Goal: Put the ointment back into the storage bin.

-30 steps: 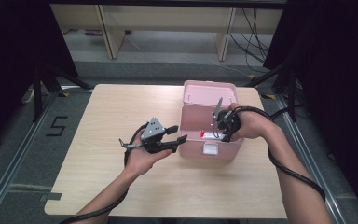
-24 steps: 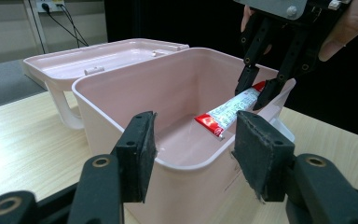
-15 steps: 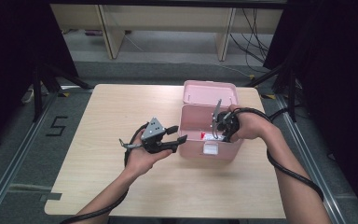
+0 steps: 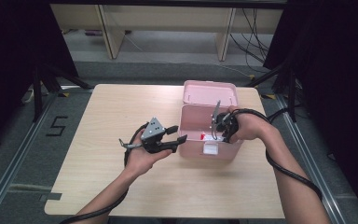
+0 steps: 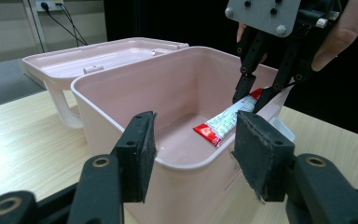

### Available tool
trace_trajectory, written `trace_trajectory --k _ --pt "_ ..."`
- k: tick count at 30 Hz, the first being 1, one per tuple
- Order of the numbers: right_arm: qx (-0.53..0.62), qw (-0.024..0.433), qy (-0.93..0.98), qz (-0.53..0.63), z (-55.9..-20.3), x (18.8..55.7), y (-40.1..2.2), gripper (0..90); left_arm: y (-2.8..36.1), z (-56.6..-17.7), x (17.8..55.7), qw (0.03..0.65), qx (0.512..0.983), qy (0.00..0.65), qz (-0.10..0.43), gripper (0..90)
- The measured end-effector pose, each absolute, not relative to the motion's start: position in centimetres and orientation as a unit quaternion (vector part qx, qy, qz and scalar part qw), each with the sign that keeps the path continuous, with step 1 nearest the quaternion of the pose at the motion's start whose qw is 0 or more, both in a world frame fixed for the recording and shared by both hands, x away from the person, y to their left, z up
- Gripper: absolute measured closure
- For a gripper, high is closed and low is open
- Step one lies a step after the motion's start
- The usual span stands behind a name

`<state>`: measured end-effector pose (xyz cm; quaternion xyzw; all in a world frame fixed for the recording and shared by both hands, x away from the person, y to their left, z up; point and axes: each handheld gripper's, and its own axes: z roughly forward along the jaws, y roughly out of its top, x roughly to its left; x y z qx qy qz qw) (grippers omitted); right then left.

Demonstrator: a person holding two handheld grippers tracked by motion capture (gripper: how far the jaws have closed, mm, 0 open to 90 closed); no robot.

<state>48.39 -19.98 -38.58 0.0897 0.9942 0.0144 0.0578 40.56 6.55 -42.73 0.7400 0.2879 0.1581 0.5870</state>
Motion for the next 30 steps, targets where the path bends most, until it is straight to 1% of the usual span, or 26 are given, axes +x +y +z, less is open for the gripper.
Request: trace_trajectory --k 1,4,5,9,13,17,18,19,23,27,28,30 --pt "0.101 0.051 0.993 0.011 -38.6 48.27 -19.97 70.7 6.54 -42.74 40.57 0.587 0.74 0.288 0.158 47.5" --pt "0.096 0.053 0.994 0.008 -38.58 48.34 -19.91 70.7 6.53 -42.74 40.58 0.587 0.74 0.288 0.158 47.5" --pt "0.122 0.051 0.991 0.004 -38.56 48.02 -19.9 70.7 6.53 -42.74 40.58 0.587 0.74 0.288 0.158 47.5" --pt "0.098 0.054 0.994 0.009 -38.69 48.42 -19.94 70.7 6.52 -42.73 40.58 0.587 0.74 0.289 0.158 47.5" --pt "0.126 0.043 0.991 0.013 -38.79 48.13 -19.76 70.6 6.53 -42.73 40.59 0.587 0.74 0.288 0.158 47.5" --pt "0.109 0.047 0.993 0.021 -38.88 48.5 -19.94 70.2 6.55 -42.72 40.6 0.588 0.739 0.289 0.158 47.5" --pt "0.128 0.042 0.991 0.018 -38.75 48.29 -19.79 70.1 6.55 -42.73 40.61 0.588 0.739 0.289 0.158 47.5" --pt "0.114 0.046 0.992 0.024 -38.78 48.44 -19.81 70.1 6.55 -42.73 40.61 0.587 0.739 0.289 0.158 47.5" --pt "0.131 0.038 0.99 0.02 -38.7 48.25 -19.86 69.1 6.52 -42.78 40.62 0.587 0.739 0.291 0.157 47.5" --pt "0.127 0.041 0.991 0.023 -38.47 48.34 -19.99 68.8 6.48 -42.77 40.63 0.587 0.74 0.289 0.157 47.5" --pt "0.11 0.05 0.992 0.025 -38.5 48.6 -20.22 68.8 6.46 -42.77 40.62 0.587 0.74 0.289 0.157 47.5" --pt "0.118 0.054 0.991 0.021 -38.2 48.48 -20.23 68.8 6.43 -42.77 40.63 0.588 0.739 0.289 0.157 47.5"
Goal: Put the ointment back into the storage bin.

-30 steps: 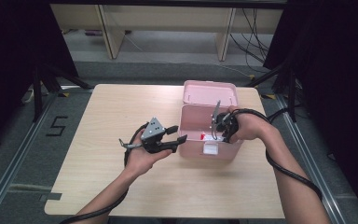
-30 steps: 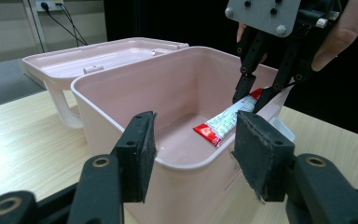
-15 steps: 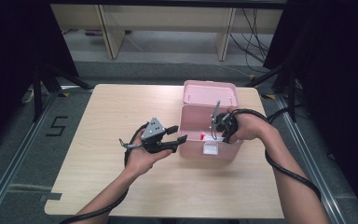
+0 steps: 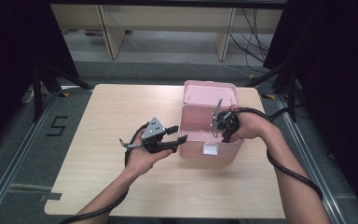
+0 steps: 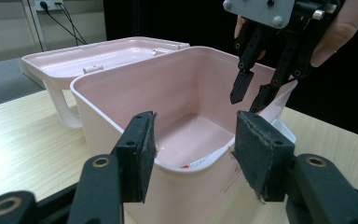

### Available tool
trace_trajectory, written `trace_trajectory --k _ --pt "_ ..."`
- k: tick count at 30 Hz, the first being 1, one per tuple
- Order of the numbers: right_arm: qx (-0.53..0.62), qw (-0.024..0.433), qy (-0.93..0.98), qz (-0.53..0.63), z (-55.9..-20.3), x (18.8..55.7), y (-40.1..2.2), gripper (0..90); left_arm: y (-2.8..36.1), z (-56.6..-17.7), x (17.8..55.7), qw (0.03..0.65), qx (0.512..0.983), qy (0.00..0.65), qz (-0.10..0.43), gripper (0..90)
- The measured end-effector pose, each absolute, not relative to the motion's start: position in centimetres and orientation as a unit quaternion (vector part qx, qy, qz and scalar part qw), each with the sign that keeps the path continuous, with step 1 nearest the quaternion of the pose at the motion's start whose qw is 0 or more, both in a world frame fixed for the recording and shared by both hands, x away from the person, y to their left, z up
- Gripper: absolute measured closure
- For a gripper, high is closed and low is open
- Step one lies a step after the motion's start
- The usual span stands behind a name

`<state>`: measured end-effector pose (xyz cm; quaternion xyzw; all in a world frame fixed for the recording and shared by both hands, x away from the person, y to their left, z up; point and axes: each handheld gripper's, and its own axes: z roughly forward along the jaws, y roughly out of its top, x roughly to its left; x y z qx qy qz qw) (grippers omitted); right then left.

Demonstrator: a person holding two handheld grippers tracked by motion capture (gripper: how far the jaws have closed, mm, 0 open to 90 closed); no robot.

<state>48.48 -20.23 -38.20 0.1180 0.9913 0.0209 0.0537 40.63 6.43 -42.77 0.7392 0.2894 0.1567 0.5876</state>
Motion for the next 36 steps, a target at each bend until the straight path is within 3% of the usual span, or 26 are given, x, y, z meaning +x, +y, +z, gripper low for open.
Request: trace_trajectory --k 11,17,23,31,33,36 --pt "0.13 0.065 0.989 0.035 -37.6 48.3 -20.6 70.2 6.4 -42.9 40.9 0.589 0.737 0.294 0.156 47.9" --pt "0.124 0.078 0.988 0.053 -37.1 48.3 -21.0 78.3 6.2 -42.9 41.0 0.589 0.737 0.294 0.155 50.5" --pt "0.156 0.088 0.981 0.069 -36.6 48.0 -21.4 85.4 5.9 -42.8 40.8 0.595 0.735 0.285 0.157 62.3" --pt "0.201 0.102 0.97 0.094 -35.9 48.1 -22.4 84.3 5.0 -42.9 40.5 0.597 0.742 0.265 0.152 84.8" --pt "0.204 0.124 0.964 0.117 -35.8 48.3 -22.7 84.3 4.7 -42.9 40.4 0.595 0.741 0.27 0.155 89.3" --pt "0.23 0.133 0.954 0.136 -35.5 48.4 -23.0 85.6 4.2 -43.0 40.5 0.59 0.744 0.273 0.157 89.7"
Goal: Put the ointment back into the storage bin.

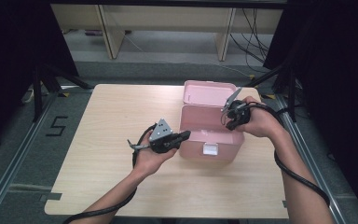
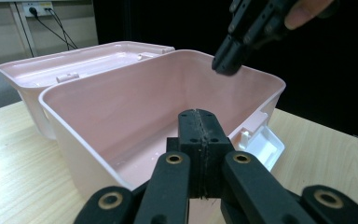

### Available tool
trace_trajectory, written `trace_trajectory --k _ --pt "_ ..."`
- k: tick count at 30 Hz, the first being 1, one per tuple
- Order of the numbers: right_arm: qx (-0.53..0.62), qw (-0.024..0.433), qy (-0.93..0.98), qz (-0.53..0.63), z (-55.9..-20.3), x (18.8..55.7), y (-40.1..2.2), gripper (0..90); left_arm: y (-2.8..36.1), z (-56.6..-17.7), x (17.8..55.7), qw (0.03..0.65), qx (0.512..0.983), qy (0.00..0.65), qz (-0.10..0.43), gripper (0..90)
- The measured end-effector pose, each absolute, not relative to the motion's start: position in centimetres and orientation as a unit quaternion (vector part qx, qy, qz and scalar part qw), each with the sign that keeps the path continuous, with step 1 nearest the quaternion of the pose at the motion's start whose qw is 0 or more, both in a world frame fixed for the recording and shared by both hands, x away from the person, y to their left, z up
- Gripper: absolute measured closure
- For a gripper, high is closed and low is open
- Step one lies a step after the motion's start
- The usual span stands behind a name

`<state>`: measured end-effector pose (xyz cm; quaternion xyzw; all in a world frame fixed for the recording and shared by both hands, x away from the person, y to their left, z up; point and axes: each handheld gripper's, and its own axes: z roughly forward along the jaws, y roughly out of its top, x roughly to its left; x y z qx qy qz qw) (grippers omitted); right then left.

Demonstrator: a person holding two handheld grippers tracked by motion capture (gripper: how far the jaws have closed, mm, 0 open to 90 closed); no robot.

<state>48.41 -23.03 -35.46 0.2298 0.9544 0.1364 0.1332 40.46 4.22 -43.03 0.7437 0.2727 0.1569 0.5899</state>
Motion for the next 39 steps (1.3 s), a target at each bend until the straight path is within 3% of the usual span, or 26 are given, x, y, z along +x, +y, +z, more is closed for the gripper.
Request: trace_trajectory --k 14,23,39 --pt "0.323 0.17 0.914 0.179 -34.8 48.8 -25.2 88.1 2.1 -43.4 39.9 0.593 0.746 0.26 0.158 89.7" --pt "0.35 0.184 0.9 0.185 -34.6 49.1 -26.1 87.9 0.1 -44.0 38.2 0.601 0.758 0.214 0.136 89.8" --pt "0.498 0.21 0.807 0.238 -34.8 53.1 -28.7 77.2 -1.5 -45.6 38.2 0.599 0.766 0.201 0.121 89.7"
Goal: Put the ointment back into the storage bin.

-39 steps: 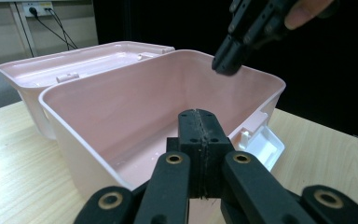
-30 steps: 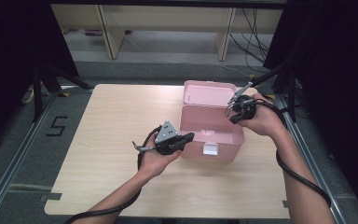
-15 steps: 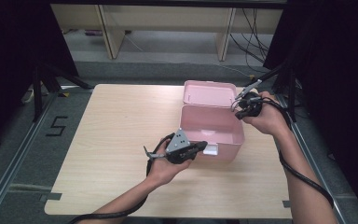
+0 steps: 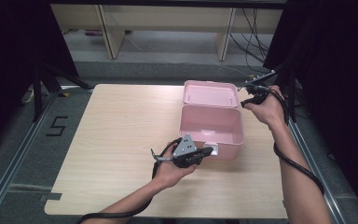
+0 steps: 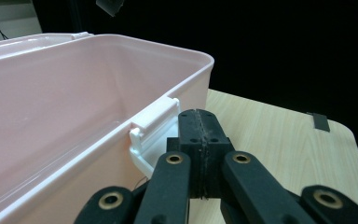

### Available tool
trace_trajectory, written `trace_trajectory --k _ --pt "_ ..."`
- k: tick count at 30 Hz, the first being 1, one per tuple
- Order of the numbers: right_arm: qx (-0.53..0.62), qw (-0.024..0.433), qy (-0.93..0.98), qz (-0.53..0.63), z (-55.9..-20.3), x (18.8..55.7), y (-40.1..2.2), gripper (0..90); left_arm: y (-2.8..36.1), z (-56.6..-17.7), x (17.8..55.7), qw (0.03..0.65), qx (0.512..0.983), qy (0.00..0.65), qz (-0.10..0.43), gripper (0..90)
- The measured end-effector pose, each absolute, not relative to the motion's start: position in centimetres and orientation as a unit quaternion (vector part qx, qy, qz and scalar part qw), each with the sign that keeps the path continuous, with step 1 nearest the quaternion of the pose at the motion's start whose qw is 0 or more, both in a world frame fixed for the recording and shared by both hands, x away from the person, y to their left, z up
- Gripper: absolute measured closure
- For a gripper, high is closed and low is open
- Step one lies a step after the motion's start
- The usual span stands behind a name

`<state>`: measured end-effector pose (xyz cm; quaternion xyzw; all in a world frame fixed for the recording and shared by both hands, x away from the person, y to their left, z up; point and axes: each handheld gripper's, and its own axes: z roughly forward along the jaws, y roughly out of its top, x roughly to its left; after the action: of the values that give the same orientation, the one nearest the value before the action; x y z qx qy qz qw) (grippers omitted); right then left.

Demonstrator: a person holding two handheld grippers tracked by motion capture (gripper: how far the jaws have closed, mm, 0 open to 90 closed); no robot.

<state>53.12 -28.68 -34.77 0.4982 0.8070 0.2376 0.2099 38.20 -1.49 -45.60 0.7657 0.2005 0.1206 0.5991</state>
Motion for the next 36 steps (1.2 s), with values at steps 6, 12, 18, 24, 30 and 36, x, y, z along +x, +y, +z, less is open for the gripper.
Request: trace_trajectory --k 6,12,18,24,30,36 --pt "0.534 0.208 0.779 0.253 -35.0 54.2 -28.8 75.6 -1.6 -46.1 38.3 0.596 0.766 0.207 0.123 89.7" --pt "0.551 0.205 0.765 0.263 -35.3 55.7 -28.7 73.1 -1.9 -46.4 38.4 0.599 0.764 0.208 0.12 89.7" --pt "0.569 0.204 0.753 0.26 -35.4 57.2 -28.4 71.5 -1.8 -46.5 38.5 0.598 0.763 0.213 0.123 89.7" --pt "0.566 0.212 0.754 0.258 -35.4 57.9 -27.9 70.9 -1.9 -46.6 38.7 0.595 0.764 0.211 0.132 89.7" --pt "0.573 0.216 0.747 0.26 -35.6 58.3 -27.5 71.0 -1.8 -46.7 38.9 0.596 0.763 0.213 0.134 89.7" --pt "0.585 0.22 0.735 0.262 -35.8 58.8 -27.5 71.5 -1.9 -46.8 39.1 0.599 0.76 0.216 0.13 89.7"
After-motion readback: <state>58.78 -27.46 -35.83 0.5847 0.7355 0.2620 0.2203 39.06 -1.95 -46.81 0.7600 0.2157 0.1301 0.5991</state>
